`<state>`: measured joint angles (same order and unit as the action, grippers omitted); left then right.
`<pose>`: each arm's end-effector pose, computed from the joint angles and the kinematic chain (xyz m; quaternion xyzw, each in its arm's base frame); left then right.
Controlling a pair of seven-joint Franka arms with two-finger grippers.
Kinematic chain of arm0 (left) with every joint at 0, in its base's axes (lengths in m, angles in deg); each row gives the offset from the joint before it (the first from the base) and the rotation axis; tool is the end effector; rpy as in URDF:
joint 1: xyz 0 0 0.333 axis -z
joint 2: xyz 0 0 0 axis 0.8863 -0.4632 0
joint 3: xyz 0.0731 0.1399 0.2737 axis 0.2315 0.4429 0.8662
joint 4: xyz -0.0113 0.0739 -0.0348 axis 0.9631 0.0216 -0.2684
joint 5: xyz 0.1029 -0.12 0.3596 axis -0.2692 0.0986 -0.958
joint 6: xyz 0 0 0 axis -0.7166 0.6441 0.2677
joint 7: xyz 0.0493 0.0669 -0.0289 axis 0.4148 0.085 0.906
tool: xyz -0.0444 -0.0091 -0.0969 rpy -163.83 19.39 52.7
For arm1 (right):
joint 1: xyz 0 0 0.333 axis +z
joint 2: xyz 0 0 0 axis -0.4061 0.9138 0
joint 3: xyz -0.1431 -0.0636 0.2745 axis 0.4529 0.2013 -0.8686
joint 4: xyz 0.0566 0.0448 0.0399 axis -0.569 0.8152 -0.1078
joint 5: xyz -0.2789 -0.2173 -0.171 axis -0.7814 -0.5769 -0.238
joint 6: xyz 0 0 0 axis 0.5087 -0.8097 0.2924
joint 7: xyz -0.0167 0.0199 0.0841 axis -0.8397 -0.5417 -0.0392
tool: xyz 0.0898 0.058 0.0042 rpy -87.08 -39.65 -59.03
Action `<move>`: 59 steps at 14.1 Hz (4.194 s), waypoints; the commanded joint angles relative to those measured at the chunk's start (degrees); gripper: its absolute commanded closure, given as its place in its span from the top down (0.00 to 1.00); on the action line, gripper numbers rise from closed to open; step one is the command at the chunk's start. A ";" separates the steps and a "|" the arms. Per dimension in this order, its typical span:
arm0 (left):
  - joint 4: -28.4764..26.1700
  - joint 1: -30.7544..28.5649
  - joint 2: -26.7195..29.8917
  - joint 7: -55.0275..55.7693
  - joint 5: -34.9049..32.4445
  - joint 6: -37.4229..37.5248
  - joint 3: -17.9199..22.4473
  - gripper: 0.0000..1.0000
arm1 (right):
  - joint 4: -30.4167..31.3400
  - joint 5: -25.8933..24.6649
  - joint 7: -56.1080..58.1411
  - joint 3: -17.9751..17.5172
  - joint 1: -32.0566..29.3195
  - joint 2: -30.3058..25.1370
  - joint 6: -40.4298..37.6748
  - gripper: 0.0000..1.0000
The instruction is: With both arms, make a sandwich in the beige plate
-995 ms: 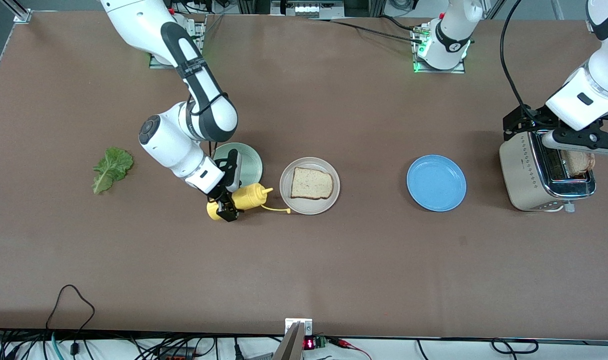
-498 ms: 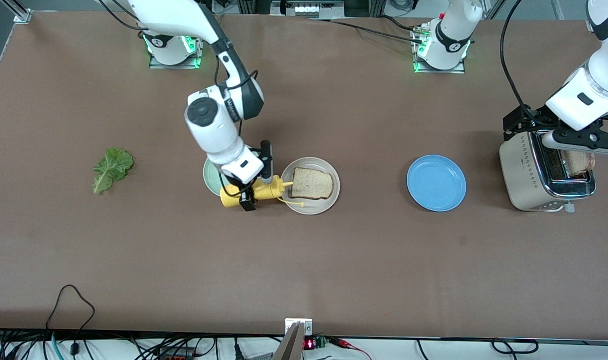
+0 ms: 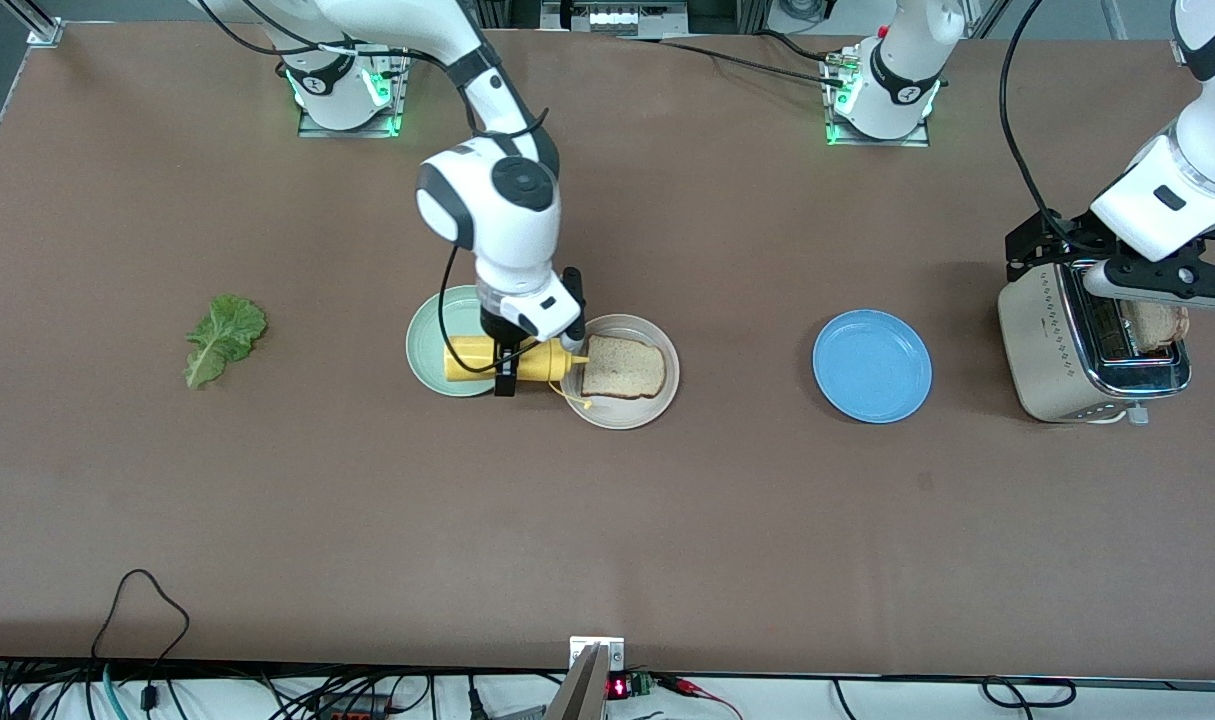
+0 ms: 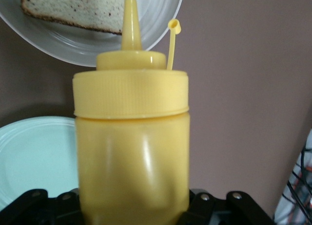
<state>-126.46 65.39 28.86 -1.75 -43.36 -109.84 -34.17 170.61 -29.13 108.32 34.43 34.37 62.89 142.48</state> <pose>0.5660 -0.0430 0.5854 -0.9978 0.0651 -0.0040 0.0151 0.5365 0.4264 0.2959 0.6737 0.7045 0.0157 0.2225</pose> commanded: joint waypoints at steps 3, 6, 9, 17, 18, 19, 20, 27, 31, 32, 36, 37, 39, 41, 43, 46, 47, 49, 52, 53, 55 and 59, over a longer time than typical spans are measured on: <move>0.20 0.09 0.42 0.52 0.55 0.51 0.11 1.00 | -9.12 -8.11 -9.95 1.33 4.77 7.24 -11.04 0.14; 0.20 0.17 0.42 0.52 0.55 0.51 0.11 1.00 | -9.48 -9.09 -10.66 1.33 5.39 7.86 -11.58 0.14; 0.20 0.18 0.33 0.52 0.55 0.51 0.11 1.00 | -9.48 -9.00 -10.57 1.33 5.39 7.86 -11.58 0.15; 0.20 0.18 0.33 0.52 0.55 0.51 0.11 1.00 | -10.09 8.89 2.31 1.07 -3.12 0.23 -10.88 0.16; 0.20 0.18 0.33 0.52 0.55 0.51 0.11 1.00 | -9.83 13.28 5.74 1.07 -4.35 -1.09 -10.88 0.16; 0.20 0.09 0.33 0.52 0.55 0.51 0.11 1.00 | -9.74 16.89 9.00 1.07 -5.58 -2.49 -10.88 0.16; 0.20 0.09 0.33 0.52 0.55 0.51 0.11 1.00 | -9.48 20.15 12.07 1.07 -7.25 -3.47 -10.97 0.16; 0.20 -0.09 0.33 0.52 0.55 0.51 0.11 1.00 | 2.71 50.89 43.52 1.07 -21.40 -14.36 -11.41 0.16; 0.20 -0.09 0.33 0.52 0.47 0.51 0.11 1.00 | 11.94 72.94 64.96 1.07 -29.31 -15.52 -12.28 0.16; 0.20 0.00 0.33 0.52 0.47 0.51 0.11 1.00 | 14.06 78.48 69.97 1.07 -31.24 -15.25 -13.94 0.16; 0.20 0.00 0.33 0.52 0.47 0.51 0.11 1.00 | 16.27 90.46 84.75 1.07 -39.50 -9.83 -25.87 0.16; 0.20 0.00 0.33 0.43 0.47 0.51 0.11 1.00 | 16.36 93.19 86.96 1.07 -41.35 -7.89 -29.57 0.16; 0.20 0.00 0.33 0.43 0.47 0.51 0.11 1.00 | 16.54 98.11 91.62 1.07 -44.78 -3.15 -36.07 0.16; 0.20 0.00 0.33 0.43 0.47 0.51 0.11 1.00 | 16.54 102.78 96.98 1.07 -46.98 1.95 -43.63 0.16; 0.20 0.00 0.33 0.43 0.47 0.51 0.11 1.00 | 16.28 104.81 101.12 1.07 -48.92 5.30 -49.27 0.16; 0.20 0.00 0.33 0.43 0.47 0.51 0.11 1.00 | 16.01 106.58 104.90 0.98 -50.68 9.87 -55.34 0.16; 0.20 0.00 0.33 0.43 0.47 0.51 0.11 1.00 | 16.01 106.58 105.87 0.98 -51.03 10.32 -55.70 0.16; 0.20 0.00 0.33 0.43 0.47 0.51 0.11 1.00 | 16.01 106.49 107.72 0.98 -51.56 11.37 -55.79 0.16; 0.20 0.00 0.33 0.43 0.47 0.51 0.11 1.00 | 16.01 106.40 110.36 0.98 -51.56 12.69 -55.71 0.16; 0.20 0.00 0.33 0.43 0.47 0.51 0.11 1.00 | 16.01 106.40 110.71 0.98 -51.48 13.05 -55.62 0.16; 0.20 0.00 0.33 0.43 0.47 0.51 0.11 1.00 | 15.92 106.23 111.07 0.98 -51.56 13.66 -55.53 0.22; 0.20 0.00 0.33 0.43 0.47 0.51 0.11 1.00 | 15.75 105.61 110.63 1.07 -52.44 13.66 -55.71 0.72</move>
<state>-126.46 65.37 28.85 -1.75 -43.36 -109.84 -34.11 187.36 76.54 219.00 36.29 -16.14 76.66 88.45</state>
